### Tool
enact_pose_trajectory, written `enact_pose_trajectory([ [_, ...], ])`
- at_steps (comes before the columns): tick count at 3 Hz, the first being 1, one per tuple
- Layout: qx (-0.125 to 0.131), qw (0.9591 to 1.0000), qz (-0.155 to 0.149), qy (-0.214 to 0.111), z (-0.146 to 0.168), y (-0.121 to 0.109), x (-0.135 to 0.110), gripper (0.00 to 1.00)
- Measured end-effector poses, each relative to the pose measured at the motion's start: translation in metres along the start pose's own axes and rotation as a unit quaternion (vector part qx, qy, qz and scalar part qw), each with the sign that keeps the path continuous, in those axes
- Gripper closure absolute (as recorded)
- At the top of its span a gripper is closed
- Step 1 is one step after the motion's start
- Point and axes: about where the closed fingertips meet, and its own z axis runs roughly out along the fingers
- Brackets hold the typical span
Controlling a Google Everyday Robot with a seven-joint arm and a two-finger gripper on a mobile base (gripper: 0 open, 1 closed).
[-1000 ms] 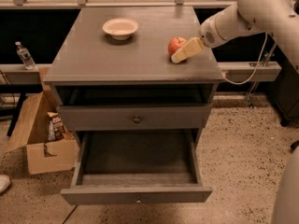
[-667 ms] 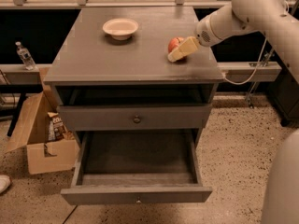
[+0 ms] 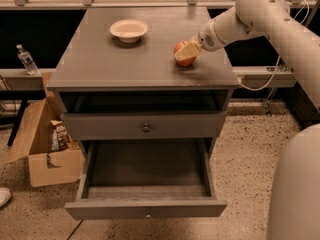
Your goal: Place apple into middle drawer
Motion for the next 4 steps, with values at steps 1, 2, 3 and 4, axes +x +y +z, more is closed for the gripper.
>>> enact_pose_trajectory([
  [1, -0.004, 0.9999, -0.002, -0.013, 0.006, 0.008, -0.005, 0.73],
  [2, -0.002, 0.9980, -0.026, -0.057, -0.024, 0.027, -0.017, 0.97],
  [3, -0.014, 0.9901, -0.090, -0.107, -0.098, 0.067, -0.011, 1.00],
  [4, -0.052, 0.9804, -0.155, -0.110, -0.137, 0.110, 0.007, 1.00],
])
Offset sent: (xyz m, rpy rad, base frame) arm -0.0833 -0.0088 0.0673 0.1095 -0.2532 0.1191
